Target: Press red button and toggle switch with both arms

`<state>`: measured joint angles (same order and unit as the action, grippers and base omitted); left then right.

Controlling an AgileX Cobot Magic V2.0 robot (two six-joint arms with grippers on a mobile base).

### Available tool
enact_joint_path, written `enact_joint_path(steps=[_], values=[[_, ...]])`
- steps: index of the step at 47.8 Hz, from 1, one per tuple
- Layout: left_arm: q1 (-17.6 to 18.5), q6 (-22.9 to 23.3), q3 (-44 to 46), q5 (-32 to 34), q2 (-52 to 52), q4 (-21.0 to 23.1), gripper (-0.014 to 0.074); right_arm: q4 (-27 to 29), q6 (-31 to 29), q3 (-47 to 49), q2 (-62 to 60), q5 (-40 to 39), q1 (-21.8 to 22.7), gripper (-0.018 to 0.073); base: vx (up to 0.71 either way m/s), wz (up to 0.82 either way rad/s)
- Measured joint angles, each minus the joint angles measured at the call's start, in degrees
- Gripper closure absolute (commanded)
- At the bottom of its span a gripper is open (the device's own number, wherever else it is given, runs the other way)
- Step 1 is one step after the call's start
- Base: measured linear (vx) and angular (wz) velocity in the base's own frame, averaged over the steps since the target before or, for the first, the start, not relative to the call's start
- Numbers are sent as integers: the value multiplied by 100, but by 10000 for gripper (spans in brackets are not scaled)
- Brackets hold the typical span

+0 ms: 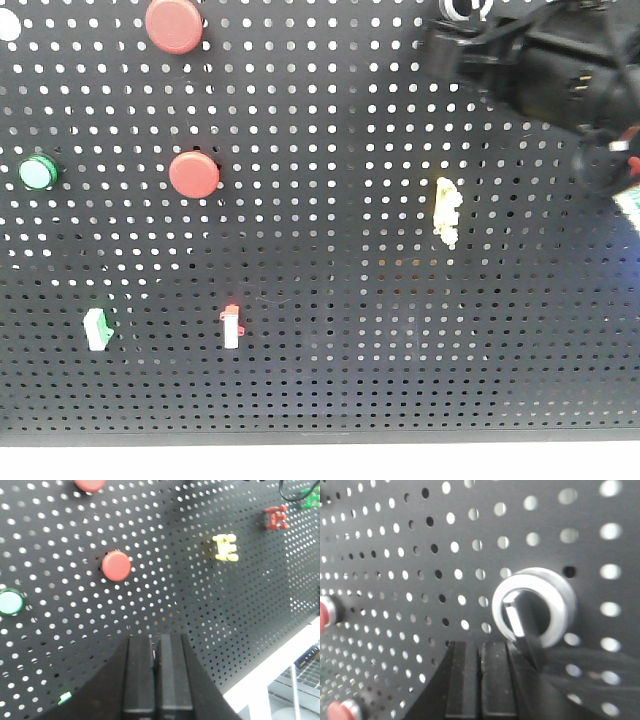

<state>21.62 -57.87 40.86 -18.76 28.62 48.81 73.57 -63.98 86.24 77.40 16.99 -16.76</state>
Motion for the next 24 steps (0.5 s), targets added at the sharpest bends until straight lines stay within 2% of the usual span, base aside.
enact_joint_path(steps=[24], values=[[0, 0, 0, -110, 0, -10, 594, -296, -13, -158, -184, 150, 141, 562, 0, 0]])
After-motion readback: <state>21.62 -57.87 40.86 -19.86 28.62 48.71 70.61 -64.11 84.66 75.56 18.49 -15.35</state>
